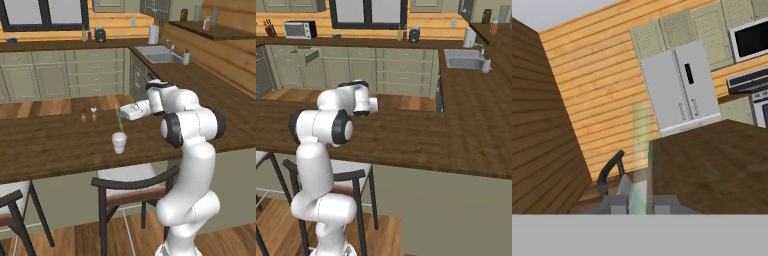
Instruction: Take a straw from the drawer in front and place it inside the glass cup on the dining counter.
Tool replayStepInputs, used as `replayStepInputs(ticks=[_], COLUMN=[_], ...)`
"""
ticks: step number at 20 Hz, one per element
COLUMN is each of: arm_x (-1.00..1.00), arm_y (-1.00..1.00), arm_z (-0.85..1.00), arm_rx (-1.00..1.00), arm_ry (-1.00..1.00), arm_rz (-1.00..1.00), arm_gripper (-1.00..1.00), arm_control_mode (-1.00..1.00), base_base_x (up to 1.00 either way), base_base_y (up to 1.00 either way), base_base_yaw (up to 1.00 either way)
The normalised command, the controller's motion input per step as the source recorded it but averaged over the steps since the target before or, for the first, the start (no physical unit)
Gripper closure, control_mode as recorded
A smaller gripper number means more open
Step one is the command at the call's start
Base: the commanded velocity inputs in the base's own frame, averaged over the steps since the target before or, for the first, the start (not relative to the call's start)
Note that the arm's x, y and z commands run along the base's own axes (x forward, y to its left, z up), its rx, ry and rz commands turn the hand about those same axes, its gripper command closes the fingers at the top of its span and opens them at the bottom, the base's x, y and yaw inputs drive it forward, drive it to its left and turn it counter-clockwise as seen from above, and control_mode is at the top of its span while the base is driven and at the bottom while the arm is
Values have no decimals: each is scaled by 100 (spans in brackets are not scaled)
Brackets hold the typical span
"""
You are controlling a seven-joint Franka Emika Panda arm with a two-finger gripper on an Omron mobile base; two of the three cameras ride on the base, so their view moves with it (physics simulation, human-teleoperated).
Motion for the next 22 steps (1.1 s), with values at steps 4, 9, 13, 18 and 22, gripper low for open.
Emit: replayStepInputs(ticks=[4, 9, 13, 18, 22], arm_x=[32, 16, 22, 41, 47], arm_y=[0, 3, 8, 12, 9], arm_z=[-37, -30, -18, -2, -9], arm_rx=[0, 0, 0, 1, 0], arm_ry=[0, 0, 0, 0, 0], arm_rz=[0, 0, 0, 0, 0], arm_gripper=[100, 100, 100, 100, 100], arm_control_mode=[-100, -100, -100, -100, -100], base_base_x=[0, 0, 0, 0, 0], base_base_y=[0, 0, 0, 0, 0], base_base_yaw=[0, 0, 0, 0, 0])
